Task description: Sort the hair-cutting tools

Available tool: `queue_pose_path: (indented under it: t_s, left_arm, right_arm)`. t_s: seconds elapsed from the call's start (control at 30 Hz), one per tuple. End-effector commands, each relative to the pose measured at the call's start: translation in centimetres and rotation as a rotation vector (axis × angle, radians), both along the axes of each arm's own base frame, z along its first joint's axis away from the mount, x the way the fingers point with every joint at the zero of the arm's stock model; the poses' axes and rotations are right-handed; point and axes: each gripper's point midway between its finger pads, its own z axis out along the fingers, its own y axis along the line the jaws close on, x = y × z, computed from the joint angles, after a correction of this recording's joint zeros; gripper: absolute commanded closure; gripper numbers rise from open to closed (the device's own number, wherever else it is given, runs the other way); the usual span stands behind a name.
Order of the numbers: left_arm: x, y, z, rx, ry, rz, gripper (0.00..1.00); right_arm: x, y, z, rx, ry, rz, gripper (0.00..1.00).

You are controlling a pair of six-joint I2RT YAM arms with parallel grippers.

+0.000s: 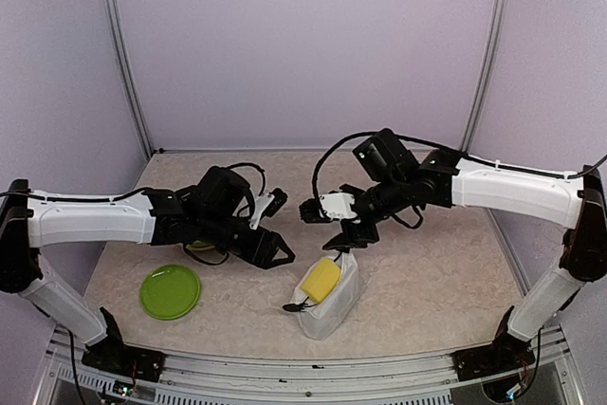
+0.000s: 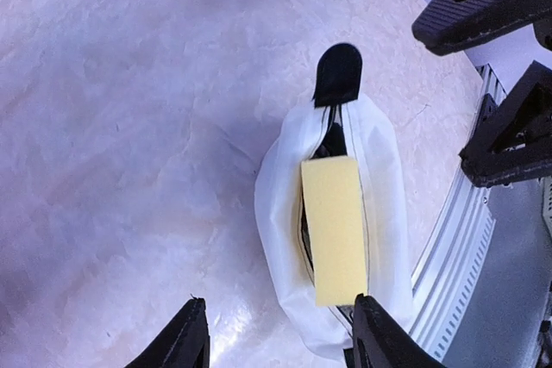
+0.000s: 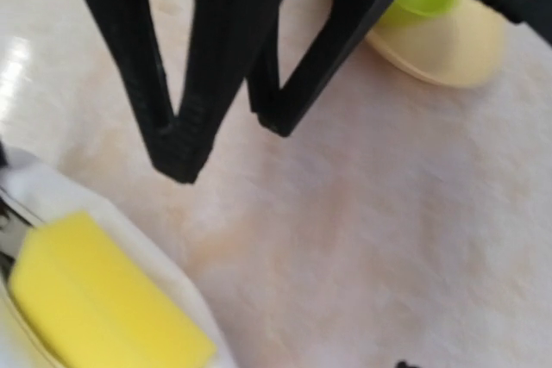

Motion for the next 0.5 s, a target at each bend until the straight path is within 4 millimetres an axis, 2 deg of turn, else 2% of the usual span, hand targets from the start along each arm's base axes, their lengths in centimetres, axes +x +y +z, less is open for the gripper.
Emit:
queue_pose_path:
  t_s: [0.0, 0.07, 0.13, 0.17, 0.27, 0.47]
  left_arm:
    - [-2.5, 1.7, -1.8, 0.003, 0.167, 0.172, 0.42]
    - [-3.6, 2.4, -2.5, -0.01, 0.237, 0.25, 0.41]
    - [-5.3, 2.1, -3.4, -0.061, 0.33, 0.258, 0.41]
    - [-5.7, 1.7, -3.1, -0.1, 0.363, 0.26, 0.41]
    - [-7.5, 1.3, -4.1, -0.139, 0.477, 0.246, 0.41]
    - [-9.4, -0.8, -5.0, -0.238, 0.648, 0.16, 0.45]
  right_arm:
    - [-2.7, -0.2, -3.7, -0.109, 0.255, 0.112, 0.39]
    - [-2.7, 0.2, -4.9, -0.149, 0.299, 0.131, 0.37]
    - [-2.7, 0.6, -5.8, -0.188, 0.342, 0.151, 0.36]
    - [-2.7, 0.7, -6.5, -0.205, 0.361, 0.162, 0.35]
    - [-2.6, 0.9, -8.0, -0.248, 0.385, 0.171, 0.34]
    - [-2.6, 0.6, -9.7, -0.278, 0.375, 0.179, 0.35]
